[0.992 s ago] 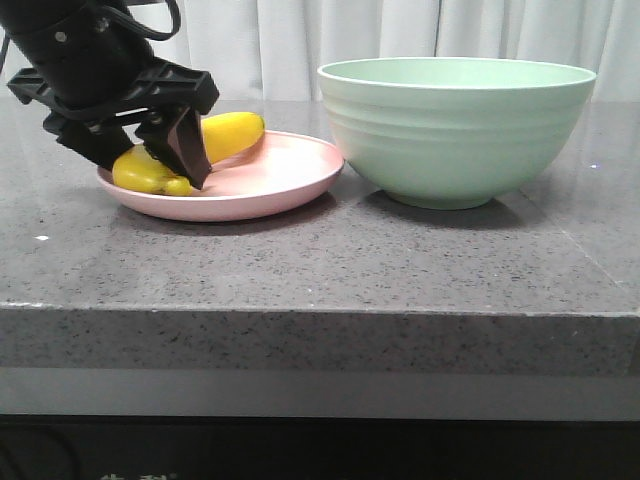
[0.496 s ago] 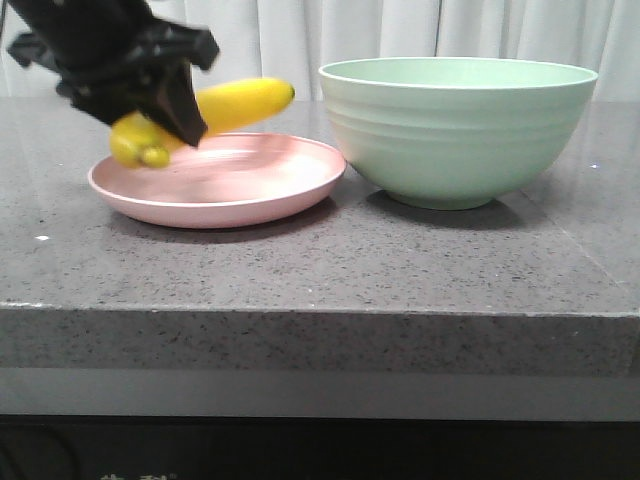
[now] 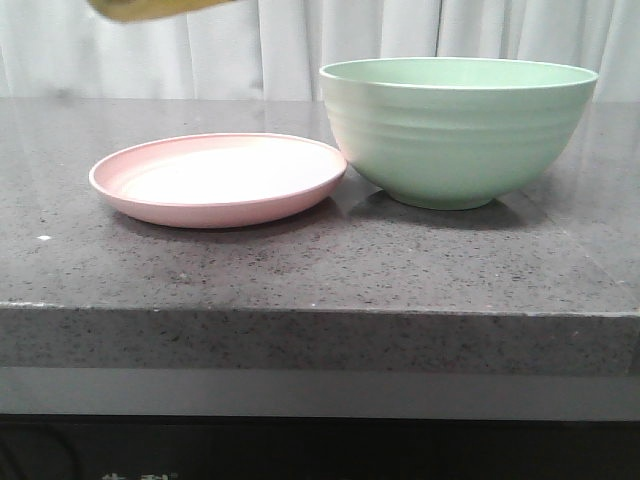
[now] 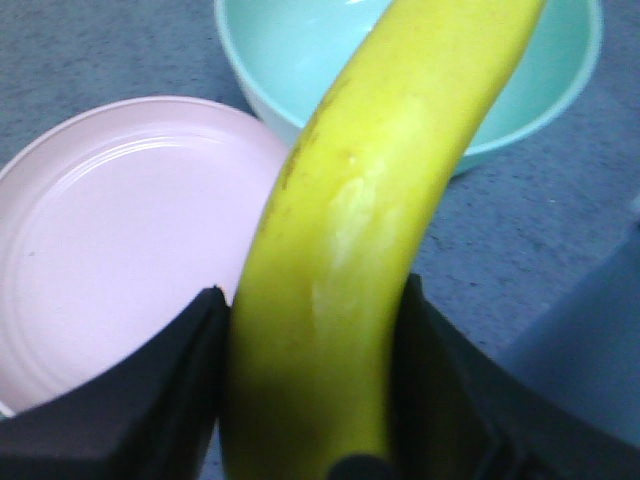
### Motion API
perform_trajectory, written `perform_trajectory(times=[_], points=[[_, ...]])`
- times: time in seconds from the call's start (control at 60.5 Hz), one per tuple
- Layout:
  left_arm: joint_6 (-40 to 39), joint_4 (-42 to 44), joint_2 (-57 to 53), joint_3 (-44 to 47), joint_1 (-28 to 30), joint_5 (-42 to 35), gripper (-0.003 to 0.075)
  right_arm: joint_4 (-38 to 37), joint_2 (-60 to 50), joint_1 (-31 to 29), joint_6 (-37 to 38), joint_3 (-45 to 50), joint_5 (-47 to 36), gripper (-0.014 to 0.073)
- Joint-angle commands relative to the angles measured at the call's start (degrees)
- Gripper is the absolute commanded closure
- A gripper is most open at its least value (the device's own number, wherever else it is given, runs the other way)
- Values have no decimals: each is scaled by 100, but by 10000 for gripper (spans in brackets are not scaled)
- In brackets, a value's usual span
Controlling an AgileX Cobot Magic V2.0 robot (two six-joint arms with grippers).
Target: Transfer banana from pink plate to green bowl
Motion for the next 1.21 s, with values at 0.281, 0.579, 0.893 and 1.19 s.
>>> perform_trajectory(times=[0.281, 0.579, 0.893, 1.19], points=[[6, -29, -307, -219, -505, -317, 515, 4520, 2027, -24, -2269, -879, 1584, -19], [6, -40, -307, -219, -505, -627, 515, 5272, 2786, 47, -2512, -886, 2435, -19], [6, -40, -307, -219, -505, -627, 515, 5482, 3145, 728, -2621, -1133, 2278, 74], [6, -40, -307, -219, -505, -683, 502, 5494, 3207, 785, -2621, -1276, 2201, 444]])
